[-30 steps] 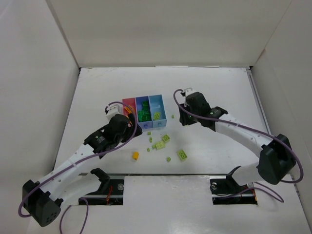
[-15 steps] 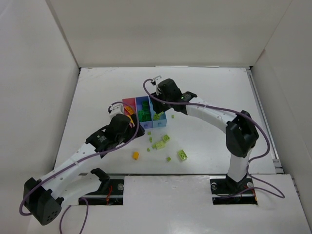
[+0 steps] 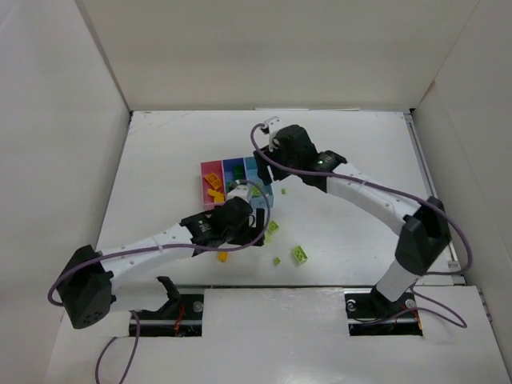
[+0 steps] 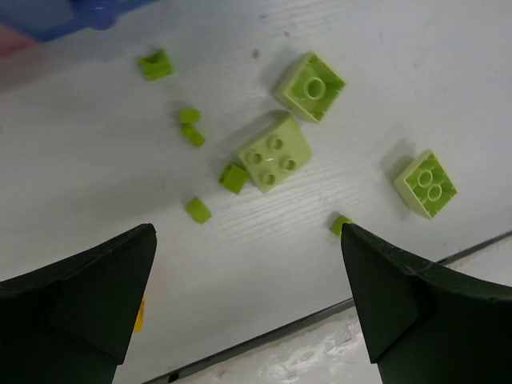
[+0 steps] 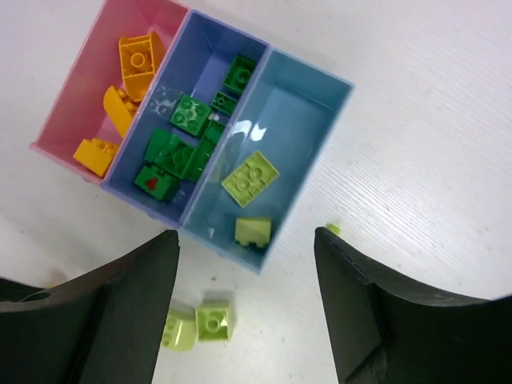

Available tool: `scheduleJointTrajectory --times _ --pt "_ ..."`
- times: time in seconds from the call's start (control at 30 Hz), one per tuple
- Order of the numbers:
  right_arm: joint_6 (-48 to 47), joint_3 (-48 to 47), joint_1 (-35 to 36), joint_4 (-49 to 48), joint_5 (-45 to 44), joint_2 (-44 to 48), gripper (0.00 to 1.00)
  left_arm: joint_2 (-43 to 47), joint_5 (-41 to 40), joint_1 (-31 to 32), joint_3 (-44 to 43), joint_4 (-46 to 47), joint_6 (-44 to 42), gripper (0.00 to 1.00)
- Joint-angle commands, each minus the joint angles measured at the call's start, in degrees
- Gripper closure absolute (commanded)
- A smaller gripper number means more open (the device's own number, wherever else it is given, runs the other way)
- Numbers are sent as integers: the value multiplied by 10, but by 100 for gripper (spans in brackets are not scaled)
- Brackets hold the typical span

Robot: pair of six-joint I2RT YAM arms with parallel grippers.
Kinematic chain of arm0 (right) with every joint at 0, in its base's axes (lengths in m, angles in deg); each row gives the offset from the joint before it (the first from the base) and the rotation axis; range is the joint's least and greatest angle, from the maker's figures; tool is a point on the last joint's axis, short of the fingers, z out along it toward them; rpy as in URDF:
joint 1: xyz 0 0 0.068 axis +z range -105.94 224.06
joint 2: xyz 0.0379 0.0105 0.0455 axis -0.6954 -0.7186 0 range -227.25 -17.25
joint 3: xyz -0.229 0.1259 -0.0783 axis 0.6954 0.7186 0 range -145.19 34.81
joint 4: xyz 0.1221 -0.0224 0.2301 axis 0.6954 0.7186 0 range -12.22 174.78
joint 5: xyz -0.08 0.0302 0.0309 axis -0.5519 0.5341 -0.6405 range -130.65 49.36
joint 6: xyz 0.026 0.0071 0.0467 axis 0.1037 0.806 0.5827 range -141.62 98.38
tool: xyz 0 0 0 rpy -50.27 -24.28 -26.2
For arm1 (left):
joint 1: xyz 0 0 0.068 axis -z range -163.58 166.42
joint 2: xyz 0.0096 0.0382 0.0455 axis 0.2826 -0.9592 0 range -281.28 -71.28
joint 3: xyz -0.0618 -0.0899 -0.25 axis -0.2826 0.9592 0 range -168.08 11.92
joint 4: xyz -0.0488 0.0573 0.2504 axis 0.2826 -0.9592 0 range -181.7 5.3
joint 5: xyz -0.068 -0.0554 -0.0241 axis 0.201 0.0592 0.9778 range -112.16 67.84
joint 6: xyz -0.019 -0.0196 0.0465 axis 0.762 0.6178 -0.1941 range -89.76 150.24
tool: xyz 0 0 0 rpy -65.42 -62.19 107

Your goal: Sort the legos into containers by color

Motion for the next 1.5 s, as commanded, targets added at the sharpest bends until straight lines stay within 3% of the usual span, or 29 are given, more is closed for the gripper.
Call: scheduleJointTrajectory --times 0.0,0.27,0.73,0.97,1.03,1.07,1.13,1.37,1.47 --pt "11 62 -34 -10 -14 94 27 -34 -9 39 -41 61 -75 0" --pt "37 232 -128 25 -13 281 25 -181 -46 74 -110 101 -141 0" --pt "37 298 -200 51 -19 366 25 -298 -96 85 -149 149 -167 6" --pt "37 315 -220 57 -8 383 25 -332 -101 85 -160 156 -167 22" --pt "37 315 -226 57 -8 383 25 -332 -101 85 -160 156 -162 30" --pt "37 315 -226 57 -8 390 25 -332 -101 85 -160 162 -162 40" --pt "37 320 -232 57 -8 396 25 -332 -101 85 -160 162 -162 50" --pt "37 331 -237 62 -3 407 25 -326 -101 85 -160 178 -162 75" --pt "37 336 -248 68 -3 419 25 -300 -101 90 -165 167 -162 77"
